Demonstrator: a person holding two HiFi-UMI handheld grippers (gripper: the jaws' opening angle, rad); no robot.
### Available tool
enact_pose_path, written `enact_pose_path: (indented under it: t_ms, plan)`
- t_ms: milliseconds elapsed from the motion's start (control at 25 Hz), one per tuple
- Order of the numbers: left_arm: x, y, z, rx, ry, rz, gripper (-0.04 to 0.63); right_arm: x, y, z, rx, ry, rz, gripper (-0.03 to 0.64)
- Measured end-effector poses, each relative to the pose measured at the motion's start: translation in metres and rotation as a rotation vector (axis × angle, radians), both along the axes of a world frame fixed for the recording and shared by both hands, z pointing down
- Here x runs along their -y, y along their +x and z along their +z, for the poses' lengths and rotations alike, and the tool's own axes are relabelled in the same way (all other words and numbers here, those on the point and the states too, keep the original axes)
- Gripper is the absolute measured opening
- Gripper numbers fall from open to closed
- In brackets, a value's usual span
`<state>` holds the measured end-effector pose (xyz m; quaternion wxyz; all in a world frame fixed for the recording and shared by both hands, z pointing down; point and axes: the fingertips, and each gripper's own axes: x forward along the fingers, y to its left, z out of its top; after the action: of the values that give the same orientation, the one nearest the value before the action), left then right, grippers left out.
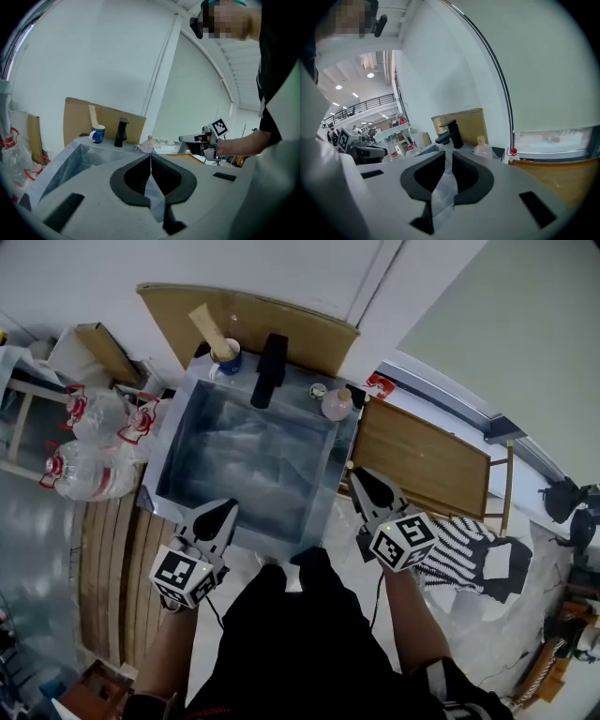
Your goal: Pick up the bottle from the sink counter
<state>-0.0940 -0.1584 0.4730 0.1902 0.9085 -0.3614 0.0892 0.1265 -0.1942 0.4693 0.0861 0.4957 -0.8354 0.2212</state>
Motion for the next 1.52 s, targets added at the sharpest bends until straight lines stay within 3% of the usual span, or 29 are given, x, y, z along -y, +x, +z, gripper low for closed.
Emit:
enact_pose_path:
  t_ms: [320, 560, 1160, 1520]
  plan:
    - [0.011, 0.017, 0.02, 0.036, -0.092, -0.115, 0.02, 0.07, 0.022, 0.03, -0.058, 0.024, -0.052, 0.086]
    - [0.017, 0.034, 0.024, 0.041, -0.113, -0.148, 0.02, 0.105, 0.036, 0.047, -0.077, 0.028, -0.071, 0.123]
    - [0.025, 0.043, 0.038, 0.066, -0.166, -0.186, 0.02, 0.16, 0.037, 0.076, -0.136, 0.081, -0.097, 0.204]
    - [0.021, 0.042, 0.047, 0.082, -0.196, -0.193, 0.02, 0.181, 0.03, 0.088, -0.179, 0.115, -0.111, 0.213]
